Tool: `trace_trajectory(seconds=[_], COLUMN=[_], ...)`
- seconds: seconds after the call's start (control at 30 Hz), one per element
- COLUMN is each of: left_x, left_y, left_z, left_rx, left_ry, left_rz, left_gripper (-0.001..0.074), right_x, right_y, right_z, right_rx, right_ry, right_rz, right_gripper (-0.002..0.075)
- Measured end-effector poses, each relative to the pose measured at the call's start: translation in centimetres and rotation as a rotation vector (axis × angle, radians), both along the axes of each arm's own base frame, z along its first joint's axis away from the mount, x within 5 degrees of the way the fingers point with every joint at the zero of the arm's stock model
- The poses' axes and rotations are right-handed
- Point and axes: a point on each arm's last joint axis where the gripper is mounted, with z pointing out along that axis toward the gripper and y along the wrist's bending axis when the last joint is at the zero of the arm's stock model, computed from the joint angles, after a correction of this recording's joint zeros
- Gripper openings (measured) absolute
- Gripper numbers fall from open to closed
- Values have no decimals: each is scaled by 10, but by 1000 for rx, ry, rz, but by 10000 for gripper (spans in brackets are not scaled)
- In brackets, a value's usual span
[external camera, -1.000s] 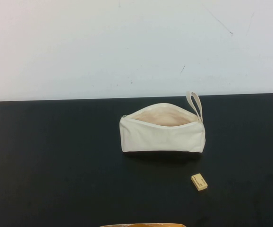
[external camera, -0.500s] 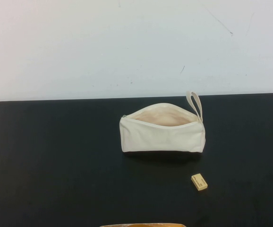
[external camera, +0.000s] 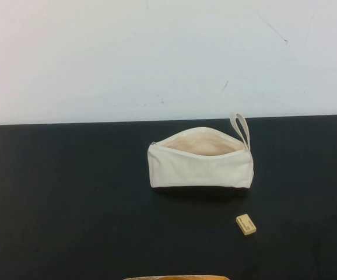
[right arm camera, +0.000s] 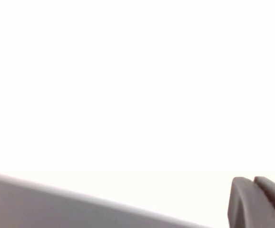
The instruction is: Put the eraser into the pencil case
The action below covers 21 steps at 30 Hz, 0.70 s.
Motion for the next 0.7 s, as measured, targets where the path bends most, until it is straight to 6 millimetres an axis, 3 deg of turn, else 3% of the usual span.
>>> trace_trajectory(seconds=[0.2,0.37,0.53,0.7], left_x=[0,0,0,0], left_y=[0,0,0,0], left_z=[0,0,0,0], left_rx=[0,0,0,0], left_ry=[0,0,0,0], left_rz=[0,0,0,0], left_gripper=[-2,-2,-2,-2], right_x=[-9,-17,-19,-25], right_y=[3,4,3,0], right_z=[28,39,54,99], right_rx=[27,30,32,45], right_ry=[-322,-473,-432,-214], right_rz=[40,59,47,6], right_gripper=[-1,-1,-1,-1])
